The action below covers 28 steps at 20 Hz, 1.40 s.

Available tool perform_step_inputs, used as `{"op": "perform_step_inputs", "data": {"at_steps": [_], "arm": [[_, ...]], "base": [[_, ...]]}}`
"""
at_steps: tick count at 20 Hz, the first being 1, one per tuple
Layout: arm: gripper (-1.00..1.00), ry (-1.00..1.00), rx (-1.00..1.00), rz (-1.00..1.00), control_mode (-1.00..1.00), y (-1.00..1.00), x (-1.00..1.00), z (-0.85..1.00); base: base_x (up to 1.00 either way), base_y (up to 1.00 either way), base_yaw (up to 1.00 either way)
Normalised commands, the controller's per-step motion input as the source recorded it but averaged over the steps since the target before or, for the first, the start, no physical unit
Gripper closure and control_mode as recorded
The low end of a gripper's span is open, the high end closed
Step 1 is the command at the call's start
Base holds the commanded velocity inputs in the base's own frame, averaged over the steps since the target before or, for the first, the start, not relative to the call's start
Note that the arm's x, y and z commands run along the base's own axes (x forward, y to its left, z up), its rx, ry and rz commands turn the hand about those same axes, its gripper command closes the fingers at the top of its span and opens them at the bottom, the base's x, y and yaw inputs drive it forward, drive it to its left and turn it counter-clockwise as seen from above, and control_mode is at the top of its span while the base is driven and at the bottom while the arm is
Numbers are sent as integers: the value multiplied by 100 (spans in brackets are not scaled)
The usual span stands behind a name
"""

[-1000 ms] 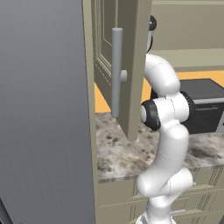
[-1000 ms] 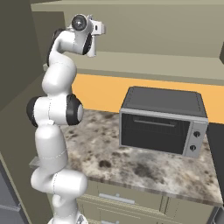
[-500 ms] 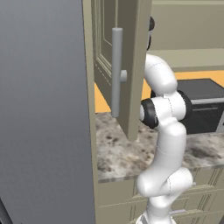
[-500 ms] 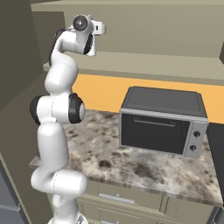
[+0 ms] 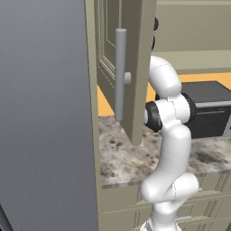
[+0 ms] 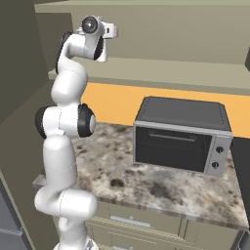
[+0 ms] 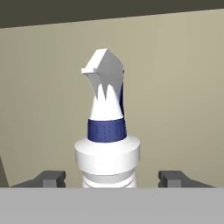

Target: Move the cutting board and knife to the sink. Then move spray from the cabinet to the counter.

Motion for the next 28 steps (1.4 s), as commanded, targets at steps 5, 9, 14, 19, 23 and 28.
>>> {"op": "perform_step_inputs", "data": {"at_steps": [5, 9, 14, 19, 23, 28], "arm": [[100, 0, 0, 0, -100, 1, 0, 0], [100, 0, 0, 0, -100, 0, -2, 0], [100, 0, 0, 0, -100, 0, -5, 0], [100, 0, 0, -3, -100, 0, -6, 0], [100, 0, 0, -4, -100, 0, -1, 0], [100, -5, 0, -5, -100, 5, 0, 0]], "base": [[0, 0, 0], [0, 0, 0], [0, 0, 0], [0, 0, 0], [0, 0, 0], [0, 0, 0]]}}
